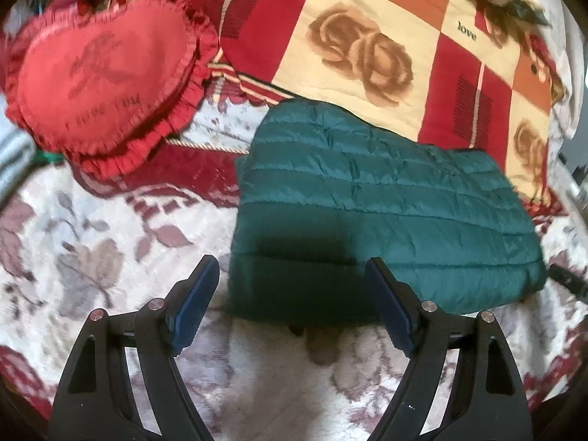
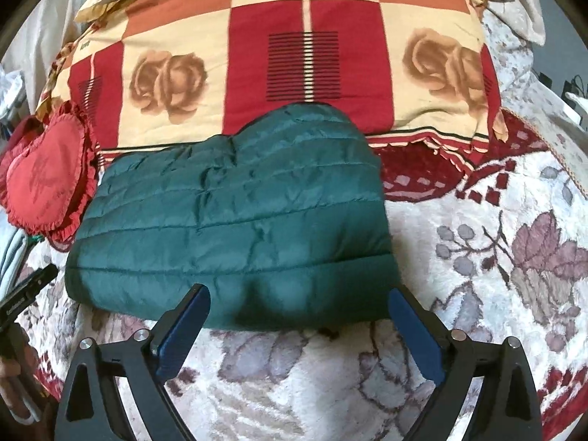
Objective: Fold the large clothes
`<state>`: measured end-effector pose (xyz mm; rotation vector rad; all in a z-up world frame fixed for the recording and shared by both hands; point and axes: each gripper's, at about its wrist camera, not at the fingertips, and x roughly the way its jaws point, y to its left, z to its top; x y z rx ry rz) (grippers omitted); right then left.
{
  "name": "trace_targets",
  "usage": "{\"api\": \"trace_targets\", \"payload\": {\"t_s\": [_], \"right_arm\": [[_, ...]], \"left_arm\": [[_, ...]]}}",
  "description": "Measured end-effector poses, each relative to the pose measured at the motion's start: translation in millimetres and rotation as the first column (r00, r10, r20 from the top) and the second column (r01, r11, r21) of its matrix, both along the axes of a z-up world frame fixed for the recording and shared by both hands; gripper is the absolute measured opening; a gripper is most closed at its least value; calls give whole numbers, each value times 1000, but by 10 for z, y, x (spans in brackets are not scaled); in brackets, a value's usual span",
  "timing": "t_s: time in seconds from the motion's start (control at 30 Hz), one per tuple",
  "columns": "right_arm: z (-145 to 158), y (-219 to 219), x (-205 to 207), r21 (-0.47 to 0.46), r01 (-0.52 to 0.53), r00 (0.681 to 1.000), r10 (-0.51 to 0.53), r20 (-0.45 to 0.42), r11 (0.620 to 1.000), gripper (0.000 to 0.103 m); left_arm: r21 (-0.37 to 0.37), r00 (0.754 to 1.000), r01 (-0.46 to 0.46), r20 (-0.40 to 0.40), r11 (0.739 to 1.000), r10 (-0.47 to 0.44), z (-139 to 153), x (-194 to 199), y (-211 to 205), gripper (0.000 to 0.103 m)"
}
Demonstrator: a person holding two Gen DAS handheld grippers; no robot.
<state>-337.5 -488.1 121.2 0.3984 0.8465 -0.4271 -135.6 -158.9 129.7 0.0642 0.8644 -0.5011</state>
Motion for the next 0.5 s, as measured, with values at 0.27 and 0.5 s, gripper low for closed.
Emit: {"api": "trace_targets", "payload": {"t_s": [0.27,0.5], "right_arm": [[-216,-360,29,94,29,1000,-30,9,995,102],[-392,-482,145,179,5,1000,-10,25,984,102]], "left_arm": [[-163,983,-30,-186,986,-1,-306,386,225,82],[-237,960,-22,-275,971,-46,-501,523,207,82]]}}
